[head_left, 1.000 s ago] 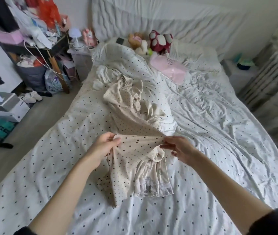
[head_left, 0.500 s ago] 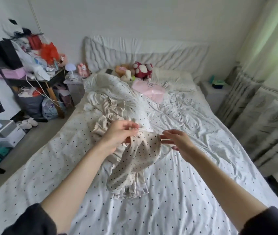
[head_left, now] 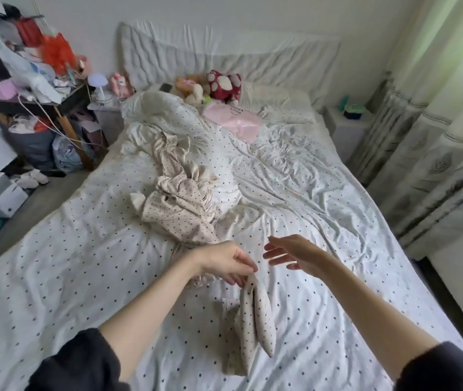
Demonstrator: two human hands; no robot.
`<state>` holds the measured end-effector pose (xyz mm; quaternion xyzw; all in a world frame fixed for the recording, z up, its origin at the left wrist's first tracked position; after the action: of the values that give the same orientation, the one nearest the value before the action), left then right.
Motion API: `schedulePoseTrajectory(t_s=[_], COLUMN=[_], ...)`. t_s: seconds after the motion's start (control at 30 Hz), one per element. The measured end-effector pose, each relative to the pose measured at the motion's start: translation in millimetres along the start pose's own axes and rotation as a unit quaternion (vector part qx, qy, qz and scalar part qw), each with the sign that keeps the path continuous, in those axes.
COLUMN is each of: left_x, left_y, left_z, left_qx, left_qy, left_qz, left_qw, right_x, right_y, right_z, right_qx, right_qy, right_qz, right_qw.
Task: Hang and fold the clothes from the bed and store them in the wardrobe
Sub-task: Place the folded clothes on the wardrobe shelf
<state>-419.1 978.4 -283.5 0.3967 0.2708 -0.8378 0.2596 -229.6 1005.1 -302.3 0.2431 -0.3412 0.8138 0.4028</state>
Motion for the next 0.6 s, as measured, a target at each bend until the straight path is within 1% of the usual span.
schedulePoseTrajectory(t_s=[0.07,0.23,0.3,0.43,0.53,0.6], left_x=[12.8,63.9,85.3,143.1,193.2,211.9], left_y=[-8.3,-59.3,-80.7,-148.6,-205.6,-226.6], left_z=[1.5,0.5,-2.7,-24.0,-51.9,-63.4], left_qx=[0.002,-0.059,-0.111,-0.238,-0.298,-0.326], left_qy=[-0.011,-0.047,-0.063,-0.101,-0.137,-0.153], left_qz=[0.029,0.086,0.111,0.138,0.142,0.125], left_qw=[1.000,0.993,0.986,0.956,0.934,0.925], right_x=[3.3,24.9,34.6,72.2,107.9,126.5], right_y=[4.1,31.9,43.3,77.8,107.7,120.4], right_z=[-5.4,-48.7,-65.3,-130.5,-194.4,-216.1], right_qx=[-0.008,0.007,0.007,0.010,-0.022,-0.040], right_qy=[-0.002,-0.001,-0.011,-0.041,-0.072,-0.091], right_qz=[0.011,0.048,0.066,0.115,0.157,0.201], right_qw=[1.000,0.999,0.998,0.992,0.985,0.974])
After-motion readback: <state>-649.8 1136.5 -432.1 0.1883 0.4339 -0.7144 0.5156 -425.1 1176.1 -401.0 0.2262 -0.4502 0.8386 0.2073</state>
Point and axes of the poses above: each hand's wrist, its own z-axis away from the middle knuckle, its own y-axis out of the palm, x = y × z, the point moved 1 cm from there along -z, towards the middle knuckle, and after that the axes turned 5 degrees about z, right-handed, at the moved point
